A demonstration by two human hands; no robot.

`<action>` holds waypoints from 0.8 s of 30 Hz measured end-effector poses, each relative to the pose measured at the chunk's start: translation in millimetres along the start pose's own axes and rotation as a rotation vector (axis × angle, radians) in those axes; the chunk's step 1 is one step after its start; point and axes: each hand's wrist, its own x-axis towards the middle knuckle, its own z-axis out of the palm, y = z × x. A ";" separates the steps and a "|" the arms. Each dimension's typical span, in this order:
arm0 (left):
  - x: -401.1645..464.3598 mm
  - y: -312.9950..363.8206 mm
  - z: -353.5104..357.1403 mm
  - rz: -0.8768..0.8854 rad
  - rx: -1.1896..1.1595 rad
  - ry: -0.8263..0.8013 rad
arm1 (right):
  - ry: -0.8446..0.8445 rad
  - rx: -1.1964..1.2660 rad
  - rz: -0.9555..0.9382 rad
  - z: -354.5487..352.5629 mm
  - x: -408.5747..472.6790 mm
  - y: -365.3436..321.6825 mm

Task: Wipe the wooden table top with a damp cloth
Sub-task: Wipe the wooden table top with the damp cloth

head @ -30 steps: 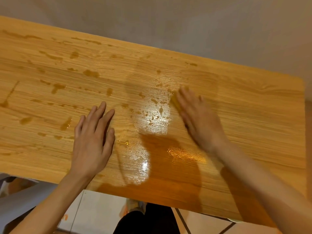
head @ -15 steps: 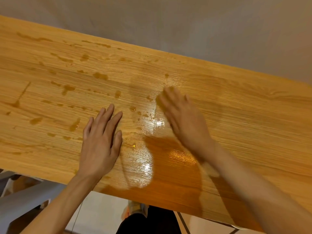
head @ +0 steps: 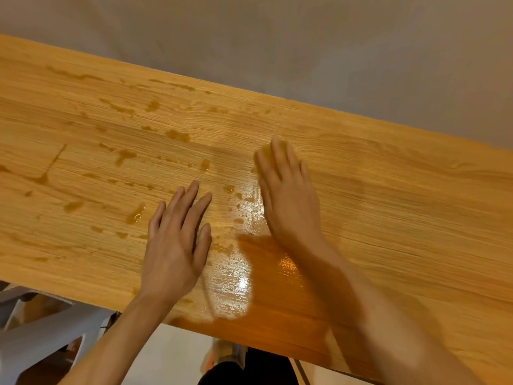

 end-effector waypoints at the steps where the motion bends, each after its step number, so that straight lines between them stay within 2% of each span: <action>1: 0.4 -0.8 -0.4 -0.008 0.000 -0.003 | 0.011 0.038 0.050 -2.0 32.5 -2.5; 3: -0.7 -1.1 -0.2 -0.023 0.007 -0.013 | 0.008 0.034 0.037 -2.4 67.1 -2.4; 5: -1.2 -1.0 0.8 -0.029 0.006 -0.016 | 0.018 -0.029 0.025 -4.3 65.2 19.2; 9: -2.1 0.7 1.6 -0.024 -0.002 -0.008 | 0.205 -0.051 0.417 -20.4 19.0 91.8; 12: 0.9 0.2 0.7 -0.025 -0.018 -0.005 | 0.278 -0.008 0.571 -17.0 33.4 84.5; 14: 1.7 -0.6 -0.2 -0.034 -0.013 -0.016 | 0.273 0.030 0.469 -6.0 61.7 52.1; 17: -0.9 -1.4 -0.3 -0.039 -0.002 -0.035 | 0.182 0.051 0.167 13.4 89.5 -0.1; 20: -1.8 0.2 -1.2 -0.037 -0.004 -0.034 | 0.087 0.044 -0.010 0.6 86.0 13.1; 22: 0.0 1.9 -1.7 -0.034 -0.011 -0.031 | 0.160 -0.005 0.108 -13.4 69.7 63.2; 24: 1.0 2.3 -1.2 -0.034 -0.017 -0.031 | 0.228 -0.034 0.338 -27.4 46.4 116.9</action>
